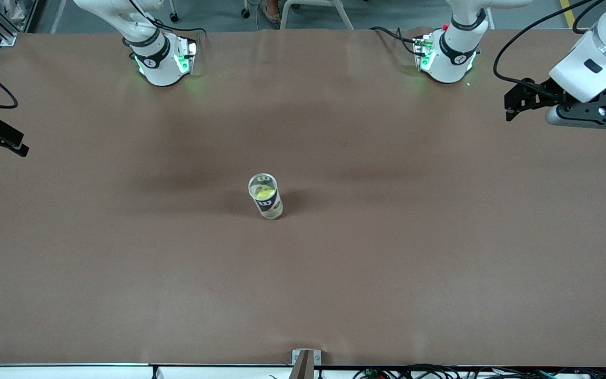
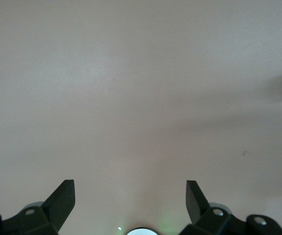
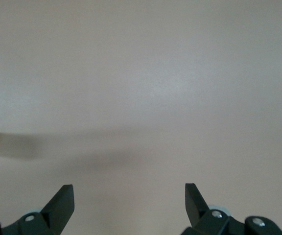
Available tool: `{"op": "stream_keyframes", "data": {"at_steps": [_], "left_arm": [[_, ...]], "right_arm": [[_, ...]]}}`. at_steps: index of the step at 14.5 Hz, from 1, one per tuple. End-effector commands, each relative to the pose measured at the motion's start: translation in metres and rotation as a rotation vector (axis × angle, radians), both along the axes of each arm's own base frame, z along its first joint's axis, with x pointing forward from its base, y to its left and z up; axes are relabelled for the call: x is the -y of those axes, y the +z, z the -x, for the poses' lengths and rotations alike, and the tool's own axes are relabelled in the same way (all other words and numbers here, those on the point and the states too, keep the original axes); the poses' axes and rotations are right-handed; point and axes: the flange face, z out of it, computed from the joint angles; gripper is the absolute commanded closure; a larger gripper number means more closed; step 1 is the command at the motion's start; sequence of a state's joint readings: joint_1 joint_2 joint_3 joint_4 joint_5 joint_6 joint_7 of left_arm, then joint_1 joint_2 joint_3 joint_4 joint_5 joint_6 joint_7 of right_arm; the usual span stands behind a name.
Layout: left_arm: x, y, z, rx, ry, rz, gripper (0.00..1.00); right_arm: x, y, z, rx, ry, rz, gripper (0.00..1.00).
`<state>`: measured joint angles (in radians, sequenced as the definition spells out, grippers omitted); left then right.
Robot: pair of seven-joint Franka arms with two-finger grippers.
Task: Insert tennis ball vertically with right arm
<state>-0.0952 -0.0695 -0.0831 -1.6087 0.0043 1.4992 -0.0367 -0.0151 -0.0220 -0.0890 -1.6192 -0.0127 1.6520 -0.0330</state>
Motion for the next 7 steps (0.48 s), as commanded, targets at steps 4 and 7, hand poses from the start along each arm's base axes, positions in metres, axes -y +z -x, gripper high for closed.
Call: {"op": "stream_keyframes", "data": {"at_steps": [4, 7], "left_arm": [[-0.0066, 0.0010, 0.0017, 0.014, 0.011, 0.031, 0.00], [-0.0092, 0.0016, -0.0014, 0.014, 0.017, 0.028, 0.00]], "right_arm": [[0.0009, 0.0124, 0.0062, 0.029, 0.007, 0.016, 0.00], [0.0004, 0.0152, 0.0050, 0.035, 0.007, 0.020, 0.00]]}}
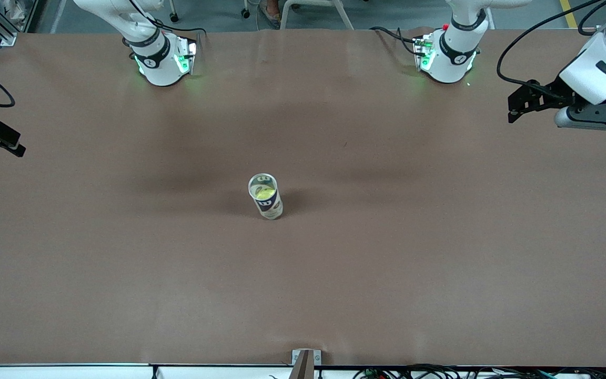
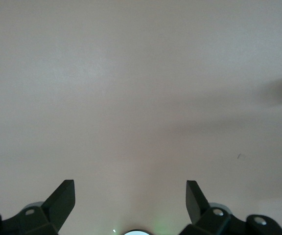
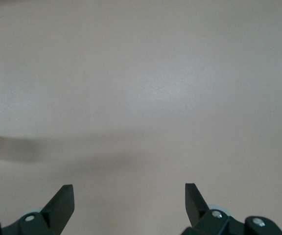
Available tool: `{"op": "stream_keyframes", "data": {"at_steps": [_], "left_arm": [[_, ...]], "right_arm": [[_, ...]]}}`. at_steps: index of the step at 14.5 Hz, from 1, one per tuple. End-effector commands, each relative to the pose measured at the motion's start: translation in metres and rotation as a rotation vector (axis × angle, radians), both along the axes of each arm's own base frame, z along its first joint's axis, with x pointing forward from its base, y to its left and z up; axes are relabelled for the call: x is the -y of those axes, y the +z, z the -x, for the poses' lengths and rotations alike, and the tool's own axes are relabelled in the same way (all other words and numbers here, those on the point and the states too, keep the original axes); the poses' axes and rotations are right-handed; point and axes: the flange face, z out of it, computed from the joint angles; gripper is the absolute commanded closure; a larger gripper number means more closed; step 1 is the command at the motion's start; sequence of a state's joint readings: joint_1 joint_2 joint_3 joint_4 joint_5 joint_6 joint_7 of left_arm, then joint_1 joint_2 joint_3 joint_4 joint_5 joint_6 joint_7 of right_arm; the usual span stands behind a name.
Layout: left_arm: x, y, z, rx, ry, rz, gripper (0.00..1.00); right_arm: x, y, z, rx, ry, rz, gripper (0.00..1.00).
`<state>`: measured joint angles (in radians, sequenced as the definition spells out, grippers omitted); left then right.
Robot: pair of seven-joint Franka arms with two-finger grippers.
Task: Insert tennis ball vertically with right arm
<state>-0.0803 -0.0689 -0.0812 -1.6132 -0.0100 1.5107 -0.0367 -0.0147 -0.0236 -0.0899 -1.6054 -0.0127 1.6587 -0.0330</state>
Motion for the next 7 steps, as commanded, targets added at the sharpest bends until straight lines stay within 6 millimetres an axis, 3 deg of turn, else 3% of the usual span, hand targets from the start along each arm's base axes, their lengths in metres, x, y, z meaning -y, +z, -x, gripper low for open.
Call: {"op": "stream_keyframes", "data": {"at_steps": [1, 4, 7], "left_arm": [[-0.003, -0.002, -0.002, 0.001, 0.002, 0.011, 0.00], [-0.004, 0.000, -0.003, 0.013, 0.015, -0.005, 0.00], [-0.005, 0.001, -0.005, 0.017, 0.022, -0.002, 0.00]], "right_arm": [[0.001, 0.007, 0.005, 0.016, 0.004, 0.016, 0.00], [0.012, 0.010, 0.006, 0.024, -0.016, 0.015, 0.00], [0.008, 0.011, 0.005, 0.026, -0.010, 0.017, 0.00]]}}
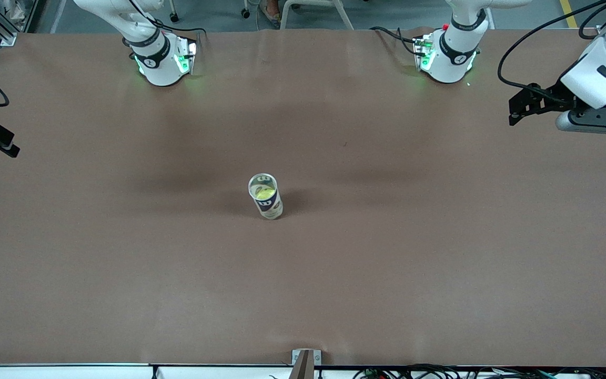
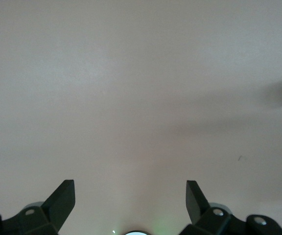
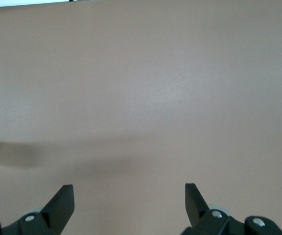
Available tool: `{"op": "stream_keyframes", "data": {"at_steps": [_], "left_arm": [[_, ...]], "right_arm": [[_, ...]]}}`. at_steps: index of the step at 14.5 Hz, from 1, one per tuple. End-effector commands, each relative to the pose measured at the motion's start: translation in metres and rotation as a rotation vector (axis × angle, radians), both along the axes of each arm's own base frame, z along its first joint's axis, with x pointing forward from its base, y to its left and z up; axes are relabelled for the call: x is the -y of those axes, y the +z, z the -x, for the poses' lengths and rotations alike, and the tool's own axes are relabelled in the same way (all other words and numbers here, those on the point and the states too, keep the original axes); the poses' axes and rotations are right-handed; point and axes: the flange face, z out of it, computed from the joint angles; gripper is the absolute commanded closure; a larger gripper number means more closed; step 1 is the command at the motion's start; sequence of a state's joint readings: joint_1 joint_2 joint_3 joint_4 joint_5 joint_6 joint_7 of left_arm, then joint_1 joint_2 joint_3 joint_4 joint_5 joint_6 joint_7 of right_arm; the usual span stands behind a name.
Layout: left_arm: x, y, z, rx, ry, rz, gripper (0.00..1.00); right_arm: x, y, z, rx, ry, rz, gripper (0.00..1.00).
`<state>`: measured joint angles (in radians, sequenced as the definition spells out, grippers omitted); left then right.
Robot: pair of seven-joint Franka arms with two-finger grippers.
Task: Insert tennis ball vertically with right arm
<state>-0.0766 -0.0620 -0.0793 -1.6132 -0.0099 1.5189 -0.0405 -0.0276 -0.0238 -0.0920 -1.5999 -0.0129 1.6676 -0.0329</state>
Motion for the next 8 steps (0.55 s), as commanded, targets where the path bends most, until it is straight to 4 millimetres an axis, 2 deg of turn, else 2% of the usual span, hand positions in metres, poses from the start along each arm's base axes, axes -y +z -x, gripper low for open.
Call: {"op": "stream_keyframes", "data": {"at_steps": [1, 8], "left_arm": [[-0.0055, 0.0022, -0.0059, 0.013, 0.014, -0.002, 0.00], [-0.0107, -0.0024, -0.0144, 0.007, 0.020, -0.001, 0.00]], "right_arm": [[-0.0028, 0.0070, 0.0050, 0.011, 0.010, 0.015, 0.00], [-0.0089, 0.0065, 0.0048, 0.007, 0.013, 0.013, 0.00]]}}
